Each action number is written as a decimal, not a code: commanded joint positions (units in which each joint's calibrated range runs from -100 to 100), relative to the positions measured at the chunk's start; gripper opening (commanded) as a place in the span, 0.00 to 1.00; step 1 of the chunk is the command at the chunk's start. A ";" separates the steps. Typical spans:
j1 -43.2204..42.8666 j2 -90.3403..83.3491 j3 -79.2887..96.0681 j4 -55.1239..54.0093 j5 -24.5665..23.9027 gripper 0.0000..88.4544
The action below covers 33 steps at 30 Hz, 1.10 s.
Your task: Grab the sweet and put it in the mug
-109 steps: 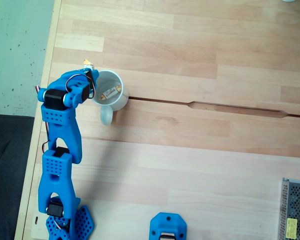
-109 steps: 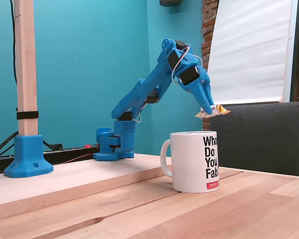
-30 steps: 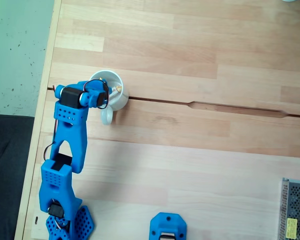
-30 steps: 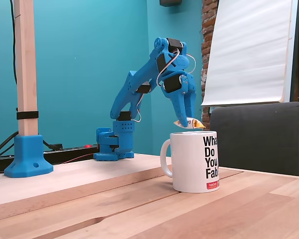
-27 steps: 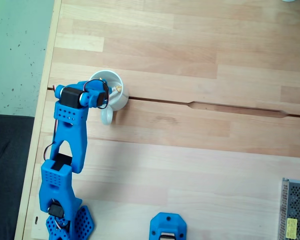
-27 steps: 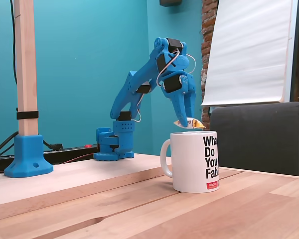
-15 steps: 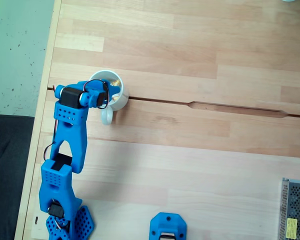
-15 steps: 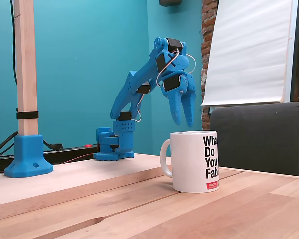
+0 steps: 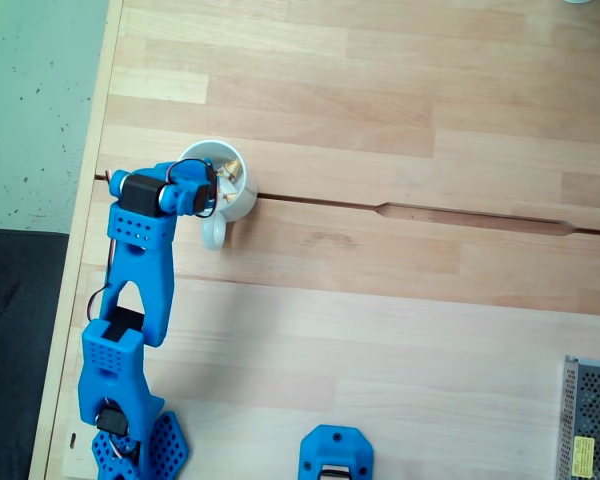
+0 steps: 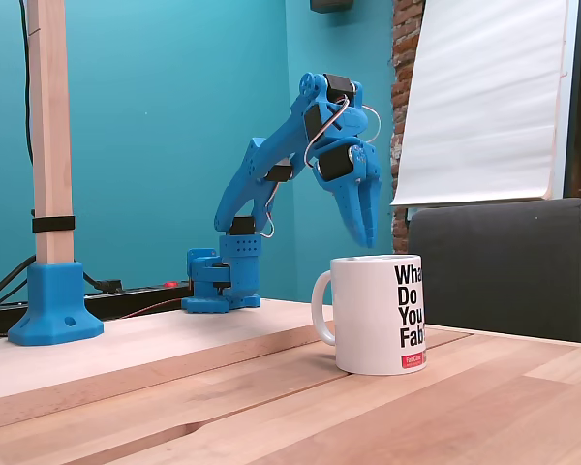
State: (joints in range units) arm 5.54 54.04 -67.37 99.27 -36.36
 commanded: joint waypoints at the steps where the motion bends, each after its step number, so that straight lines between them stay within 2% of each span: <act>1: 0.20 -5.42 -3.28 0.65 0.20 0.00; 11: -0.60 -5.33 -8.19 0.01 2.78 0.00; 17: -2.34 -8.95 -4.98 0.33 5.42 0.00; 21: -5.03 -19.45 8.58 0.17 5.42 0.00; 29: -10.26 -41.22 48.10 -0.07 4.84 0.00; 33: -12.08 -51.20 69.87 -6.20 3.76 0.00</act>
State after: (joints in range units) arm -5.24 12.44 -11.88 97.64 -31.92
